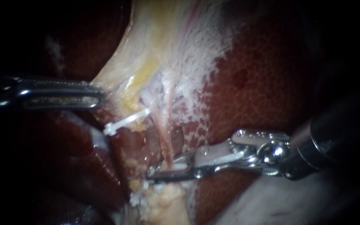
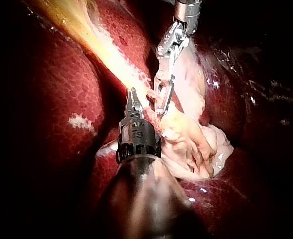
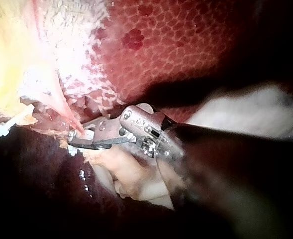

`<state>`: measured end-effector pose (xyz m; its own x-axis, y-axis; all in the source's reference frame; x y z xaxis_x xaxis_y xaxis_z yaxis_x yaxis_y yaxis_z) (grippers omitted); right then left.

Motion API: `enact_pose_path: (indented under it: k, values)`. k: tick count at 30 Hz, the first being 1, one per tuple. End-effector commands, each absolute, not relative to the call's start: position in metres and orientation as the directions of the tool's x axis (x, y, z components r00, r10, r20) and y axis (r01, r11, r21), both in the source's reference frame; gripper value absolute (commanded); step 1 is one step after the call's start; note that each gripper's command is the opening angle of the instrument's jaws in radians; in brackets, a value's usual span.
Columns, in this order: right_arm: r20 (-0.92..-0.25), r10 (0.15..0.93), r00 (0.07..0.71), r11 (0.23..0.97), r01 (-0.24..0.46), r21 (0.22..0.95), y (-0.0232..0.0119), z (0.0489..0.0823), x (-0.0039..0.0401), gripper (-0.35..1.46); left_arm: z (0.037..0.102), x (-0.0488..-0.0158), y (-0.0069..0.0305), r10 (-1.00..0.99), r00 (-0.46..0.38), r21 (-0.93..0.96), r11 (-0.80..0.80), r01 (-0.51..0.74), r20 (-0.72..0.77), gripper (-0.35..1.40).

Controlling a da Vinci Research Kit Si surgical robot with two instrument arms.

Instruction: Going back second clip right tube

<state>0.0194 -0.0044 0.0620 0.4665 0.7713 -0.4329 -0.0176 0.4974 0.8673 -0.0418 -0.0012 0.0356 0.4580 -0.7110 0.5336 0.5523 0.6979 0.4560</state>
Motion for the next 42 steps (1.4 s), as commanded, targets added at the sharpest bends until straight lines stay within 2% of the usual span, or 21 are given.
enact_pose_path:
  k: [1, 13, 16, 22, 26, 35, 42]
  values:
    - [-0.433, 0.771, 0.467, 0.498, -0.018, 0.867, -0.0044, 0.062, 0.0193, -0.35, 0.0356, -0.0418, -0.0012, -0.711, 0.458, 0.455, 0.698, 0.552, 0.534, -0.35]
    - [-0.433, 0.771, 0.467, 0.498, -0.017, 0.867, -0.0044, 0.062, 0.0193, -0.35, 0.0356, -0.0418, -0.0013, -0.711, 0.458, 0.455, 0.698, 0.553, 0.534, -0.35]
    - [-0.465, 0.752, 0.467, 0.526, -0.001, 0.851, -0.0045, 0.0621, 0.0194, 0.01, 0.0356, -0.0418, -0.0013, -0.711, 0.458, 0.455, 0.698, 0.553, 0.534, -0.35]
    - [-0.535, 0.708, 0.461, 0.586, 0.039, 0.809, -0.0046, 0.0622, 0.0197, 0.38, 0.0356, -0.0418, -0.0013, -0.71, 0.458, 0.455, 0.698, 0.553, 0.534, -0.35]
    - [-0.6, 0.658, 0.455, 0.642, 0.076, 0.763, -0.0046, 0.0621, 0.02, 0.49, 0.0356, -0.0418, -0.0013, -0.71, 0.458, 0.455, 0.698, 0.552, 0.534, -0.35]
    - [-0.738, 0.524, 0.426, 0.761, 0.155, 0.63, -0.0046, 0.0621, 0.0202, 0.59, 0.0357, -0.0417, -0.0013, -0.71, 0.458, 0.455, 0.699, 0.552, 0.535, -0.35]
    - [-0.761, 0.497, 0.418, 0.785, 0.156, 0.599, -0.0047, 0.0622, 0.0202, 0.6, 0.0357, -0.0417, -0.0013, -0.71, 0.458, 0.455, 0.699, 0.552, 0.535, -0.35]
